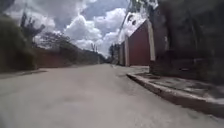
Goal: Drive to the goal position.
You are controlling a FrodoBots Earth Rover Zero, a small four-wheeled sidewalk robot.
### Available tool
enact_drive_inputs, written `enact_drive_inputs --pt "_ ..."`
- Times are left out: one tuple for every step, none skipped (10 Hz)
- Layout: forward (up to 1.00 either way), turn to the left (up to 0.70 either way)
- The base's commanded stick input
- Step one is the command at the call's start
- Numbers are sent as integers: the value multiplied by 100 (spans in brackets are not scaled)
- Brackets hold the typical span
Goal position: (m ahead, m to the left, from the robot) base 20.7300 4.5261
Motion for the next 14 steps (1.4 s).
enact_drive_inputs --pt "100 0" --pt "100 0" --pt "100 0" --pt "100 0" --pt "100 0" --pt "100 0" --pt "100 0" --pt "100 0" --pt "100 0" --pt "100 0" --pt "100 0" --pt "100 0" --pt "100 0" --pt "100 0"
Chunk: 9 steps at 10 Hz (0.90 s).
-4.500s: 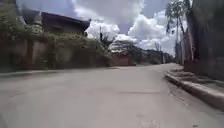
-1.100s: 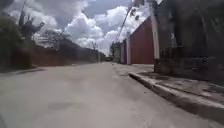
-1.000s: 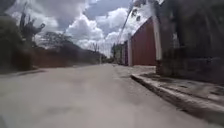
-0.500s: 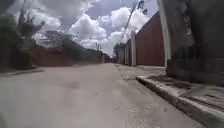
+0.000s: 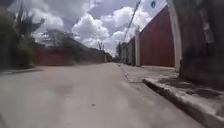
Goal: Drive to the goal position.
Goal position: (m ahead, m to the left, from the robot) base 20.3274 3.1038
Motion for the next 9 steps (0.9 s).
enact_drive_inputs --pt "100 0" --pt "100 0" --pt "100 0" --pt "100 0" --pt "100 0" --pt "100 0" --pt "100 0" --pt "100 0" --pt "100 0"
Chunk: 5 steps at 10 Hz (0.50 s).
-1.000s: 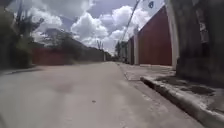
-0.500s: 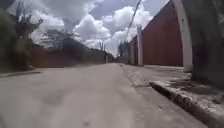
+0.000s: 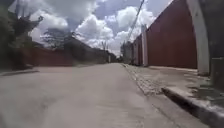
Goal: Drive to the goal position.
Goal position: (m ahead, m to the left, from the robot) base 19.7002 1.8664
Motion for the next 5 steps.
enact_drive_inputs --pt "100 0" --pt "100 0" --pt "100 0" --pt "100 -1" --pt "100 -12"
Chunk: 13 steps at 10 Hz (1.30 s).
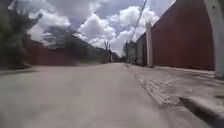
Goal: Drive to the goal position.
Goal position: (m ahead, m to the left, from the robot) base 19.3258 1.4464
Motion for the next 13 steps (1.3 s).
enact_drive_inputs --pt "100 -39" --pt "100 -35" --pt "100 -29" --pt "100 -30" --pt "100 -34" --pt "100 -21" --pt "100 -8" --pt "100 -3" --pt "100 -2" --pt "100 -2" --pt "100 -2" --pt "100 -3" --pt "100 -18"
